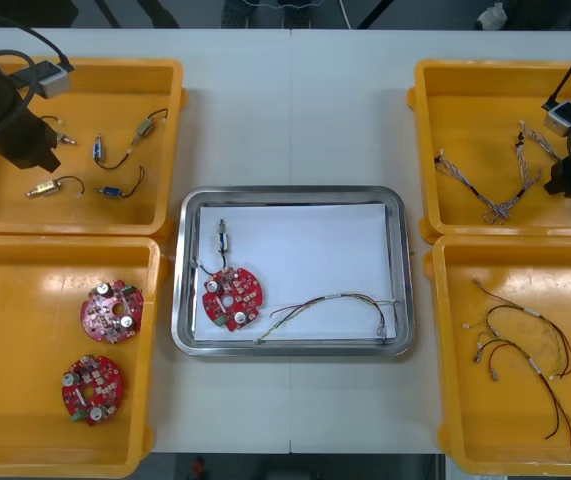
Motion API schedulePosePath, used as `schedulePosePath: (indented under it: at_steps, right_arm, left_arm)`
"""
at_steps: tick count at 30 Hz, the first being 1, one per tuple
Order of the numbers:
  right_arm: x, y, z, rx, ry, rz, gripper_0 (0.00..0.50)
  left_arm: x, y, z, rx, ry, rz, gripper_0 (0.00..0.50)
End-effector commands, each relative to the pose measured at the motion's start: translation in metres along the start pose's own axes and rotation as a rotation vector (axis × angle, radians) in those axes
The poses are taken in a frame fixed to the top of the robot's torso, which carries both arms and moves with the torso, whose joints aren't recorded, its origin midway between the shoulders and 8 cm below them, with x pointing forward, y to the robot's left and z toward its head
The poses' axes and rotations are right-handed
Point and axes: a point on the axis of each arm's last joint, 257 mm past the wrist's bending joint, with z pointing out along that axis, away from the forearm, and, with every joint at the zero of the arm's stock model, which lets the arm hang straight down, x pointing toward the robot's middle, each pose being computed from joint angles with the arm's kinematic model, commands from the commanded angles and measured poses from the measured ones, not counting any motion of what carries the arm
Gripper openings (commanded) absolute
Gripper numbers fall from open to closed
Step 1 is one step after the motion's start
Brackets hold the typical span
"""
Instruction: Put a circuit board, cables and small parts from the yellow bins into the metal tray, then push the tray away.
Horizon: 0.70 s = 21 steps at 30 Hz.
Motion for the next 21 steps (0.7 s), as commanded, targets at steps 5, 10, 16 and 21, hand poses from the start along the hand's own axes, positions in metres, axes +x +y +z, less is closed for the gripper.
schedulePosePath:
  at_steps: [5, 10, 16, 21]
  right_arm:
    - [0.01, -0.016, -0.009, 0.024, 0.019, 0.002, 0.5]
    - [0.001, -0.019, -0.013, 0.029, -0.001, 0.002, 0.5]
    - [-0.013, -0.033, -0.03, 0.053, -0.014, -0.007, 0.5]
    - [-0.02, -0.038, -0.043, 0.052, -0.009, -0.008, 0.5]
  left_arm:
    - [-0.022, 0.042, -0.02, -0.092, -0.08, 0.265, 0.5]
    - [-0.021, 0.045, -0.006, -0.108, -0.08, 0.288, 0.5]
    - [-0.015, 0.046, 0.012, -0.116, -0.063, 0.309, 0.5]
    - [-0.009, 0.049, 0.023, -0.123, -0.052, 0.315, 0.5]
